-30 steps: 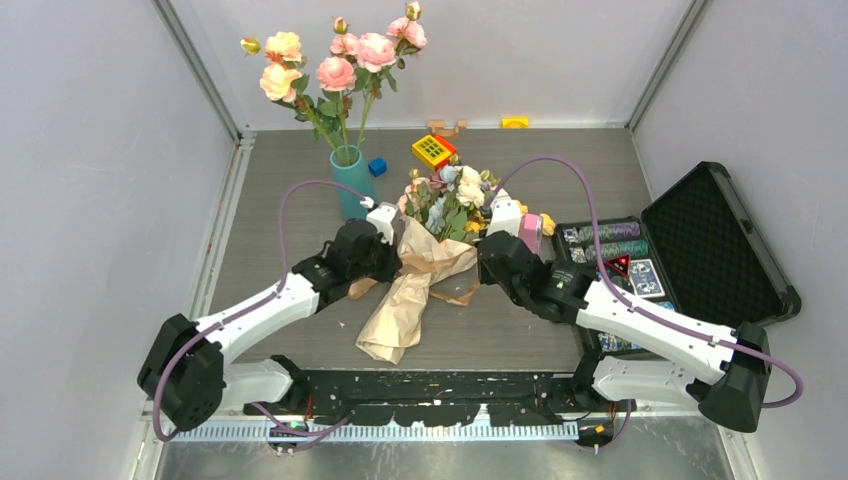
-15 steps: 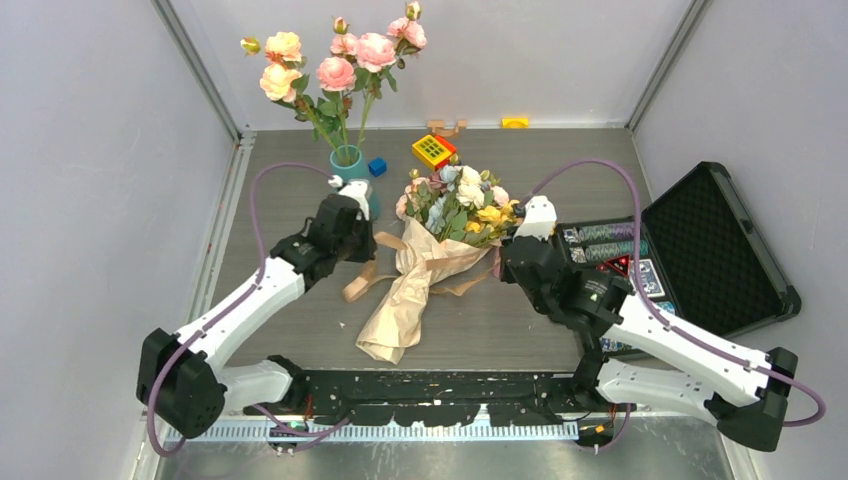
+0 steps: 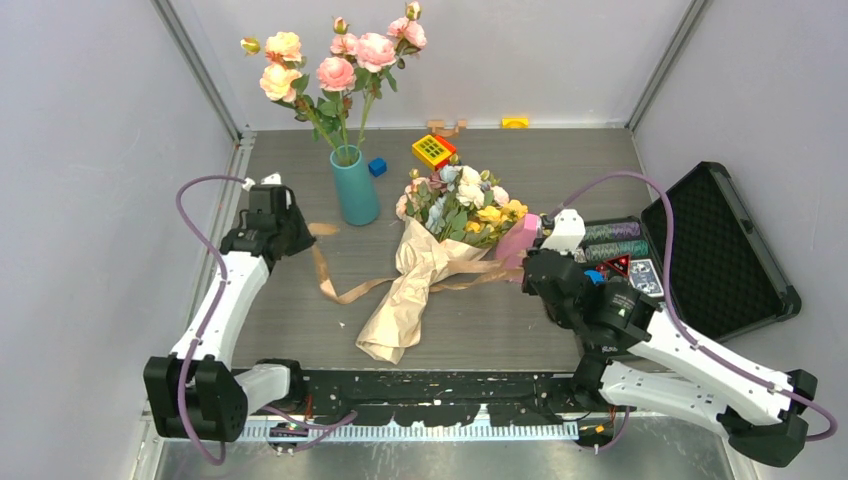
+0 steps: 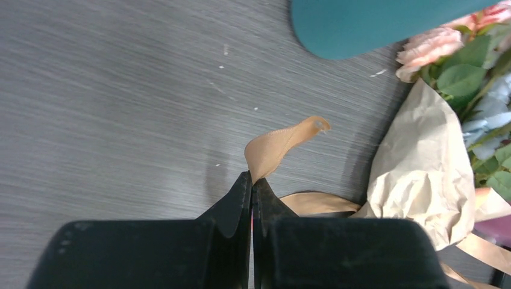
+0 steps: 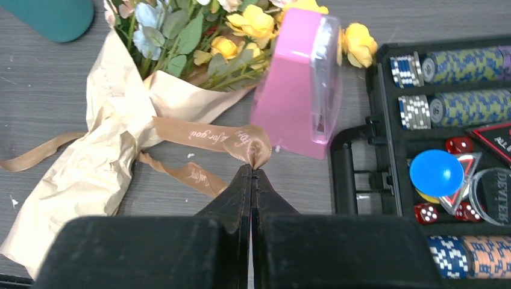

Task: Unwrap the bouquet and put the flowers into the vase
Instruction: Untie the ribbon from the wrapping paper, then unfold the wrapping paper at the center of the board.

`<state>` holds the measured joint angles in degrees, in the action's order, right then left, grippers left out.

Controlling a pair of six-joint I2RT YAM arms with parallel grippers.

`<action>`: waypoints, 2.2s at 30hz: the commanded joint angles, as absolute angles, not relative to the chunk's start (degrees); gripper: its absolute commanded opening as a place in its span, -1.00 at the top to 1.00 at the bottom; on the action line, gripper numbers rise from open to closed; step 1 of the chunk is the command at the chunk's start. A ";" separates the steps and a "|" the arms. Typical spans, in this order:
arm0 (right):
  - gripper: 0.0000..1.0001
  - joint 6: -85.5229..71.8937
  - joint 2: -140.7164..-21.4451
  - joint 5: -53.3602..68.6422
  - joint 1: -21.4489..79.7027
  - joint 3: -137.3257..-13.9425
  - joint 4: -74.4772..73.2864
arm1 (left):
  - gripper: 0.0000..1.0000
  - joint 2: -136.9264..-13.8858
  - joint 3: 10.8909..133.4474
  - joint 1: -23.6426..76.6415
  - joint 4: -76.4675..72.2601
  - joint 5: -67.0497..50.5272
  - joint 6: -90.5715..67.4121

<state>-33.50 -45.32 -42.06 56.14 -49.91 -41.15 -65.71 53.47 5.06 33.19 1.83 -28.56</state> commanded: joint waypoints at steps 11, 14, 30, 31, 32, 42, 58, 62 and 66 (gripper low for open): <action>0.90 -50.20 -38.72 -49.73 56.43 -44.15 -52.04 | 0.96 -60.98 54.77 -7.72 39.92 3.33 -25.65; 0.68 -51.71 -38.94 -49.85 56.43 -42.80 -51.98 | 0.61 -59.80 54.24 -7.74 40.37 3.12 -25.77; -0.40 -39.32 -50.34 -37.71 56.38 -44.73 -37.97 | -0.49 -58.09 52.29 18.54 38.38 7.72 -22.86; -0.40 -39.23 -50.97 -36.91 56.30 -44.95 -36.89 | -0.49 -57.94 51.99 21.15 37.38 7.28 -22.29; -0.40 -39.26 -52.25 -35.24 56.15 -45.02 -36.33 | -0.49 -57.58 51.80 24.07 36.16 6.66 -21.61; -0.34 -39.24 -54.65 -18.95 46.33 -40.60 -26.92 | -0.44 -50.16 46.11 54.64 25.07 7.48 -15.52; -0.29 -40.25 -49.31 -16.34 41.73 -37.33 -27.32 | -0.07 -73.63 45.18 82.80 23.00 22.23 -15.84; -0.29 -40.32 -48.25 -16.29 41.67 -36.83 -27.40 | -0.03 -77.82 45.99 84.26 24.25 26.09 -16.20; -0.29 -40.26 -48.25 -16.10 41.47 -36.86 -27.39 | 0.01 -79.95 47.04 85.37 25.81 30.71 -15.96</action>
